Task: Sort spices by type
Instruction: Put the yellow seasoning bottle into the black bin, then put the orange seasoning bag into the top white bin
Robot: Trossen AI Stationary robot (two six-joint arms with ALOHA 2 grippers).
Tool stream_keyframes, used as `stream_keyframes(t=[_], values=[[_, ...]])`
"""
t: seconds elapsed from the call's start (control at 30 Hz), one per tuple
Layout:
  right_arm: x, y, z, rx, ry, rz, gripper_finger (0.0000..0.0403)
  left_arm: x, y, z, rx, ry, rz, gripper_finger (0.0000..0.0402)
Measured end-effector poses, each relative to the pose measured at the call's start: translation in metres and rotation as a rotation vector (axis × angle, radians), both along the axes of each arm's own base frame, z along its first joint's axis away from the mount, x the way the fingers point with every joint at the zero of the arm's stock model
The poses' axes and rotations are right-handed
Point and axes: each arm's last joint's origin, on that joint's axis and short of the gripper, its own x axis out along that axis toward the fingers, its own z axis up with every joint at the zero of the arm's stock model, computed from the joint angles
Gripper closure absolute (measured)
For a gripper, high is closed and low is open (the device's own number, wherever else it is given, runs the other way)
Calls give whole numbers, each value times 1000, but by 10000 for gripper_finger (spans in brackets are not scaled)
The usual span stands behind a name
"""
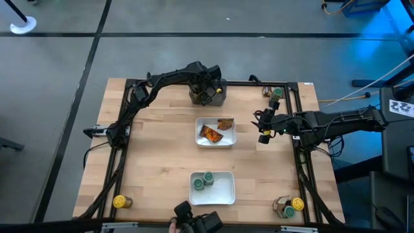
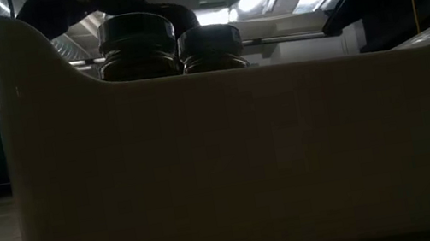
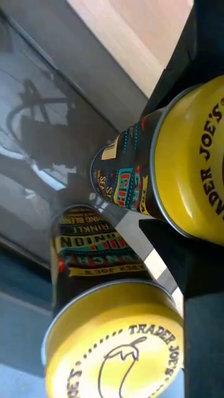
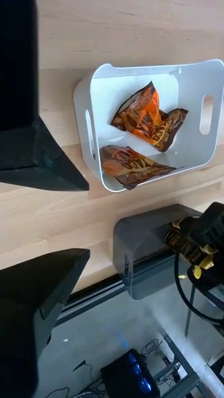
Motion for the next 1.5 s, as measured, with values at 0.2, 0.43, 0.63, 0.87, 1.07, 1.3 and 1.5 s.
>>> stream_keyframes(t=[0.2,0.43,0.63,0.87,1.07,1.3,1.5], values=[[0,0,0,0,0,0,240,1,0,-4,-4,8,-5,187],[0,0,0,0,0,0,240,1,1,-4,-2,4,1,158],[0,0,0,0,0,0,240,1,1,-4,-2,5,12,119],[0,0,0,0,0,0,240,1,-1,-2,1,4,-7,120],[0,0,0,0,-1,1,240,-1,-5,12,20,-10,-11,121],[0,0,0,0,-3,1,240,-9,-9,42,65,-65,-11,121],[0,0,0,-2,-1,3,240,-18,-18,74,144,-105,-7,121]])
